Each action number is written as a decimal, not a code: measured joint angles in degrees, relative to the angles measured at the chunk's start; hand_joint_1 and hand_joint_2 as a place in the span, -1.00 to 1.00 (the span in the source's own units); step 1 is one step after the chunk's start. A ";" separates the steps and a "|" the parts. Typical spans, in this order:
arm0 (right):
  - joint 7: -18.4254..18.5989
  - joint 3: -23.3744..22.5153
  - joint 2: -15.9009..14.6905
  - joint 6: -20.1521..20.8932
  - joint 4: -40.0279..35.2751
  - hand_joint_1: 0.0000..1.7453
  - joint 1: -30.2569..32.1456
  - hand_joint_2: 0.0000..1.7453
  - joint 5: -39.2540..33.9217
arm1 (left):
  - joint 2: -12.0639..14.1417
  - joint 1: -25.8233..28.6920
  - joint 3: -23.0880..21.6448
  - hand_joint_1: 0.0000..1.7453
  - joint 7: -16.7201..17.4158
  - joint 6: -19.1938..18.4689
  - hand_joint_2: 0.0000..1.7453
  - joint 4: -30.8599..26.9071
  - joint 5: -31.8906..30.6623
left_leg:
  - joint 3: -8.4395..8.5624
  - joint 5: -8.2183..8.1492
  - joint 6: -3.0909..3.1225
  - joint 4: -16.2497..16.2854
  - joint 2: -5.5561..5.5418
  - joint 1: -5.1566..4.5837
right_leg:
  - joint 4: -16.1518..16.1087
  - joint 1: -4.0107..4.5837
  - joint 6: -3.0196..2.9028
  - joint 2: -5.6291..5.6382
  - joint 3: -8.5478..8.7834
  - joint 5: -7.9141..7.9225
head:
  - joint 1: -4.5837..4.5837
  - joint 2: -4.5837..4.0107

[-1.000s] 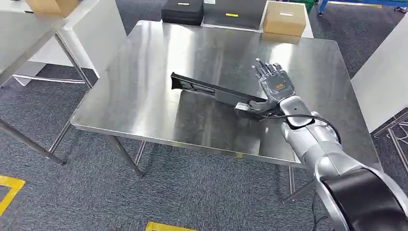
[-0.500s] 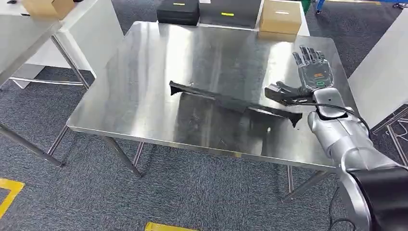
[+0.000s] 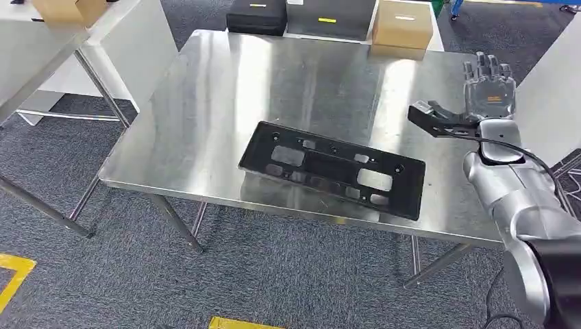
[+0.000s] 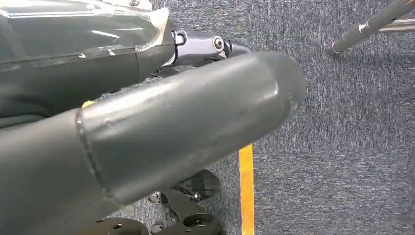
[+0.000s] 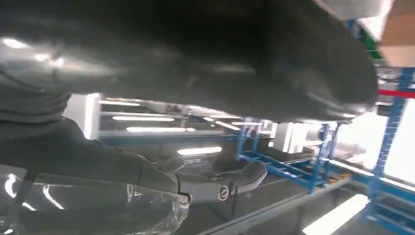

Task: Take the parts from the cabinet and place them on the table.

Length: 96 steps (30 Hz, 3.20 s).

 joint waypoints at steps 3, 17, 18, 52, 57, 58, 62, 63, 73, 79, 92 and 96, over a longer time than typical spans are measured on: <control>0.26 -0.72 -0.73 0.00 0.00 -1.00 -0.25 -1.00 0.15 | 0.02 0.00 0.18 -1.00 0.00 0.13 -1.00 0.00 0.02 | 0.00 -0.04 0.14 0.00 0.00 -0.06 | 0.00 0.00 0.01 0.00 0.00 -0.01 | 0.00 0.00; 0.83 -6.56 -16.06 -13.53 -2.79 -1.00 6.58 -1.00 -3.16 | -1.12 1.64 1.68 -1.00 -0.32 0.39 -1.00 0.09 0.85 | 0.21 -0.22 0.49 0.03 -0.75 0.01 | -0.48 0.05 0.46 -0.61 0.51 -0.31 | -0.02 0.00; 0.83 -8.44 -18.13 -13.70 -4.40 -1.00 9.99 -1.00 -4.49 | -1.40 1.74 1.82 -1.00 0.03 0.48 -1.00 0.09 1.01 | 0.27 -0.29 0.58 0.02 -1.01 0.01 | -0.55 0.07 0.57 -0.85 0.76 -0.38 | 0.05 0.00; -24.63 -92.37 18.22 -13.75 -36.77 -1.00 60.89 -1.00 1.73 | -4.50 1.94 5.01 -1.00 5.51 2.86 -1.00 0.13 -2.55 | 2.11 -1.88 0.66 -0.12 -0.55 -0.02 | -0.90 0.12 0.50 -0.29 1.99 -1.72 | 0.46 0.00; 1.26 -93.11 21.79 -12.58 -19.48 -1.00 62.24 1.00 2.73 | -3.89 1.98 4.68 -1.00 9.32 2.51 -1.00 0.13 -6.54 | 2.25 -1.94 0.58 -0.13 -0.48 0.09 | -0.86 0.21 0.55 -0.19 2.70 -1.76 | 0.44 0.00; 0.77 -92.94 21.96 -10.20 -14.95 -1.00 62.12 1.00 0.94 | -3.65 1.93 4.29 -1.00 9.99 2.14 -1.00 0.13 -7.73 | 2.31 -1.99 0.52 -0.13 -0.32 0.11 | -0.86 0.21 0.54 -0.07 2.70 -1.76 | 0.31 0.00; -2.72 -92.09 22.97 -3.44 -4.97 -1.00 61.61 1.00 0.40 | -2.99 1.37 2.45 -1.00 12.78 0.66 -1.00 0.11 -10.58 | 2.43 -2.06 0.42 -0.14 -0.26 0.11 | -0.86 0.21 0.39 -0.04 2.75 -1.87 | 0.37 0.00; -4.73 -92.04 22.97 -2.47 -3.54 -1.00 61.35 1.00 -0.13 | -2.88 1.22 2.08 -1.00 13.36 0.28 -1.00 0.11 -11.00 | 2.44 -2.06 0.41 -0.15 -0.26 0.11 | -0.86 0.21 0.38 -0.04 2.75 -1.88 | 0.37 0.00; -9.46 -91.47 22.07 1.37 2.99 -1.00 60.55 1.00 -0.30 | -2.12 0.15 -0.13 -1.00 14.80 -0.87 -1.00 0.11 -12.59 | 2.55 -2.08 0.43 -0.14 -0.26 0.00 | -0.87 0.15 0.36 -0.05 2.89 -1.91 | 0.39 0.00; -7.60 -90.82 21.66 4.57 4.00 -1.00 60.44 1.00 0.99 | -1.81 0.12 -0.90 -1.00 15.00 -1.31 -1.00 0.11 -13.27 | 2.56 -2.10 0.46 -0.13 -0.26 0.00 | -0.87 0.13 0.36 -0.05 2.89 -1.91 | 0.39 0.00; -5.00 -88.68 21.79 5.38 4.68 -1.00 60.63 1.00 2.36 | -1.14 0.32 -1.42 -1.00 15.72 -1.95 -1.00 0.11 -14.47 | 2.39 -2.29 1.30 0.17 -0.23 -0.19 | -1.22 -0.79 0.77 -0.08 3.25 -1.65 | 0.31 0.00; -4.85 -88.63 21.83 5.31 4.79 -1.00 60.63 1.00 2.34 | -1.09 0.17 -1.92 -1.00 15.65 -2.10 -1.00 0.11 -14.80 | 3.45 -1.15 1.92 -1.65 0.18 0.74 | 3.55 -0.16 0.54 -0.10 1.11 -4.74 | 0.70 0.00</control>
